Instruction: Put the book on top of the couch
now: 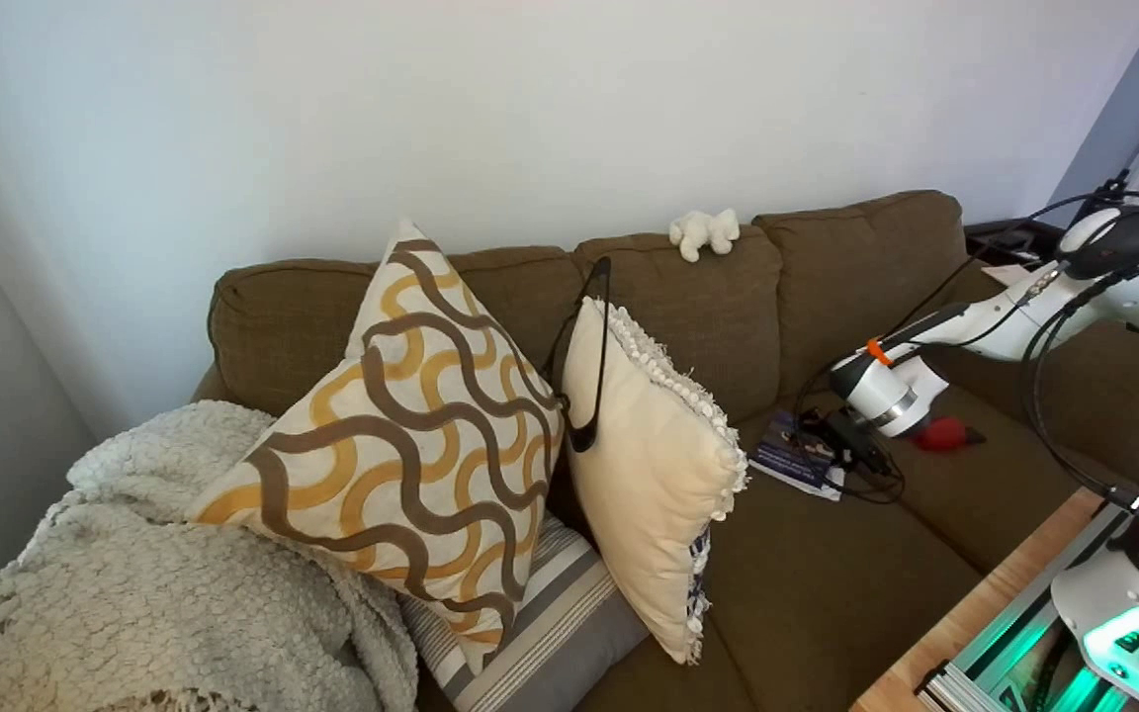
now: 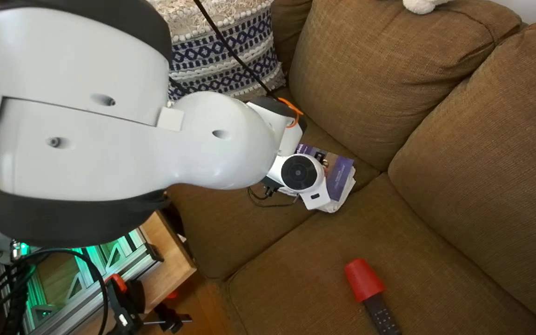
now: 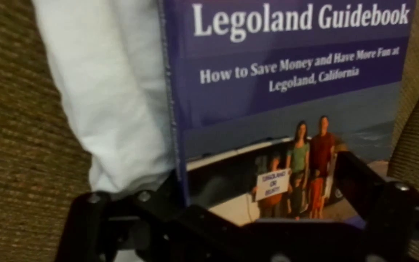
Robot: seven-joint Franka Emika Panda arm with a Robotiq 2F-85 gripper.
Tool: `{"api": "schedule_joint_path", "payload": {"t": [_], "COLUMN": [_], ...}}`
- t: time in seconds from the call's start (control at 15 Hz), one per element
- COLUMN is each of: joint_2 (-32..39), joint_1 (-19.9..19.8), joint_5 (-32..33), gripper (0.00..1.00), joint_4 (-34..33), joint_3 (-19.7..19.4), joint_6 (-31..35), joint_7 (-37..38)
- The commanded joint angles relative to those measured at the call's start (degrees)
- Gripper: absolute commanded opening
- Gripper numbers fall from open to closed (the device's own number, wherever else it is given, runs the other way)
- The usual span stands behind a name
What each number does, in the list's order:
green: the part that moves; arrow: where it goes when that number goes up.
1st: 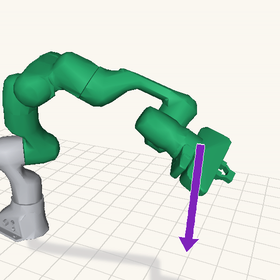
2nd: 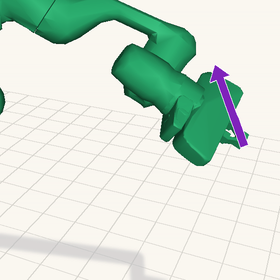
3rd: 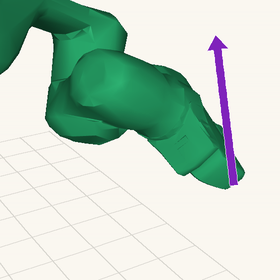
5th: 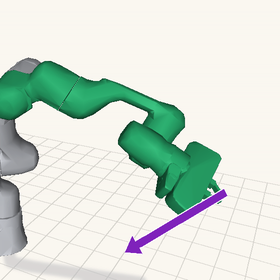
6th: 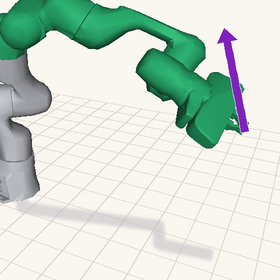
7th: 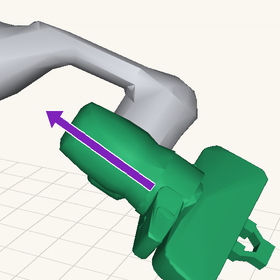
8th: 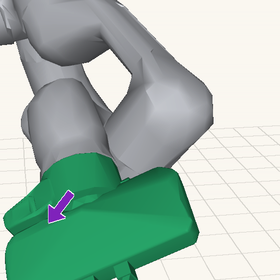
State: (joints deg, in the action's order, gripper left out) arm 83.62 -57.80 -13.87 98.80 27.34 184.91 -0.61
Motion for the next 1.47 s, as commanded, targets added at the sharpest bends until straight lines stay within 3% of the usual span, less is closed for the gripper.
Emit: {"api": "schedule_joint_path", "payload": {"t": [0.0, 0.27, 0.53, 0.6, 0.67, 1.0, 1.27, 1.4], "joint_2": [2.28, 1.52, 0.93, 0.82, 1.04, 1.41, 0.55, -0.64], "joint_1": [-8.03, -15.11, -15.19, -14.43, -13.51, -11.79, -12.29, -13.48], "joint_5": [5.25, 11.18, 12.29, 12.09, 11.82, 11.76, 11.56, 11.85], "gripper": [1.00, 1.00, 1.00, 0.92, 0.73, 0.33, 0.04, 0.00], "joint_4": [0.93, 6.03, 7.38, 7.47, 7.15, 7.26, 8.69, 10.76], "joint_3": [7.79, 14.40, 14.70, 14.03, 13.37, 11.92, 12.14, 12.69], "joint_6": [2.97, 4.00, 2.44, 2.43, 2.31, 3.19, 4.21, 4.71], "joint_7": [-1.37, -1.89, -0.29, 0.02, 0.30, 0.53, 0.79, 0.69]}}
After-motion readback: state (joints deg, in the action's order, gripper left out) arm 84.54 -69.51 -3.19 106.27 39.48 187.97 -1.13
